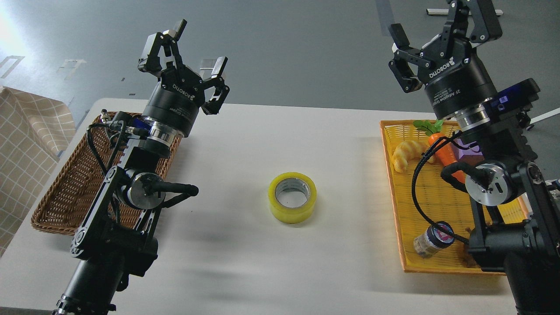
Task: Place and transfer tape with both arms
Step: 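Reach the left gripper toward the tape roll on the table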
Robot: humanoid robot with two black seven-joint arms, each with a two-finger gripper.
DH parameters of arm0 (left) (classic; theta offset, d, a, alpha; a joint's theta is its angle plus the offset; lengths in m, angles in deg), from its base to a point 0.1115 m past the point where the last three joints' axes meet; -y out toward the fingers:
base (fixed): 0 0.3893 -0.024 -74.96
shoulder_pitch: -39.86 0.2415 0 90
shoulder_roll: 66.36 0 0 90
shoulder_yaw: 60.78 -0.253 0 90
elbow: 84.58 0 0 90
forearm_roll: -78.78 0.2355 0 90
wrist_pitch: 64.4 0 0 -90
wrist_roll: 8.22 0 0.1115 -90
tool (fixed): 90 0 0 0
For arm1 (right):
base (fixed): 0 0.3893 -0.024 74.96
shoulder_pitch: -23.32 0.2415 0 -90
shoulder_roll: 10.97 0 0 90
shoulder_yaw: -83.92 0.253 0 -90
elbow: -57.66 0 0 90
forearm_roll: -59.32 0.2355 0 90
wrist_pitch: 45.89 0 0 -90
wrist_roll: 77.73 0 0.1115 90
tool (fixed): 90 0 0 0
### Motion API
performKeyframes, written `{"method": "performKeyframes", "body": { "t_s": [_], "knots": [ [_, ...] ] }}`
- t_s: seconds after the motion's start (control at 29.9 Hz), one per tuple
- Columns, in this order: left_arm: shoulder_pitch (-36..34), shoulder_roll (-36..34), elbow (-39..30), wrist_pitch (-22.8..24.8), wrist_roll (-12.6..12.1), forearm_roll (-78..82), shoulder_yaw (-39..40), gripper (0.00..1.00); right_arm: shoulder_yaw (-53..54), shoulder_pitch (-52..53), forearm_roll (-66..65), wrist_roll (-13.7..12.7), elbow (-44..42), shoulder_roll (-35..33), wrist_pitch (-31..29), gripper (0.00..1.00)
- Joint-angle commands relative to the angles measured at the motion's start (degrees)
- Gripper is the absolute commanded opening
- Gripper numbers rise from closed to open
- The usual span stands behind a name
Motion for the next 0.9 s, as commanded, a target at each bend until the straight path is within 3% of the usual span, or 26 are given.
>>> {"method": "performKeyframes", "body": {
  "t_s": [0.0,0.13,0.23,0.37,0.5,0.54,0.64,0.67,0.74,0.87],
  "knots": [
    [-0.35,0.02,-0.33,0.71,2.39,2.35,-0.65,0.98,-0.02,-0.01,-0.06,-0.09,-0.08,0.08,-0.27,1.00],
    [0.25,0.02,-2.34,1.50,8.54,10.09,-1.78,0.98,-0.11,0.51,-0.15,-0.27,0.45,0.08,-0.27,1.00],
    [0.26,-0.33,-3.31,0.54,9.08,15.27,-5.56,0.98,-0.02,1.22,-0.06,-0.27,0.80,0.25,-0.27,1.00],
    [-2.63,-3.84,-2.53,-7.96,6.89,25.01,-7.68,0.98,-0.20,1.22,-0.06,-0.36,0.89,1.13,-0.27,1.00],
    [-4.84,-4.55,-2.52,-12.90,6.01,33.02,-13.64,0.98,-0.72,1.30,-0.06,-0.53,1.50,1.13,-0.27,1.00],
    [-5.10,-4.81,-2.52,-13.34,5.92,34.17,-14.53,0.98,-0.81,1.39,-0.06,-0.62,1.50,1.13,-0.27,1.00],
    [-5.19,-5.95,-2.52,-13.88,2.24,37.08,-16.03,0.98,-0.81,1.75,-0.06,-0.62,1.59,1.13,-0.27,1.00],
    [-4.93,-5.96,-2.61,-13.88,-0.56,38.04,-16.55,0.98,-0.90,1.83,-0.06,-0.71,1.59,1.13,-0.27,1.00],
    [-4.93,-6.04,-2.61,-13.96,-3.30,39.62,-17.08,0.98,-1.07,1.75,-0.06,-0.88,1.50,1.13,-0.27,1.00],
    [-4.14,-7.18,-2.70,-14.58,-3.75,45.16,-17.96,0.98,-1.08,1.66,-0.06,-2.11,1.24,1.13,-0.18,1.00]
  ]
}}
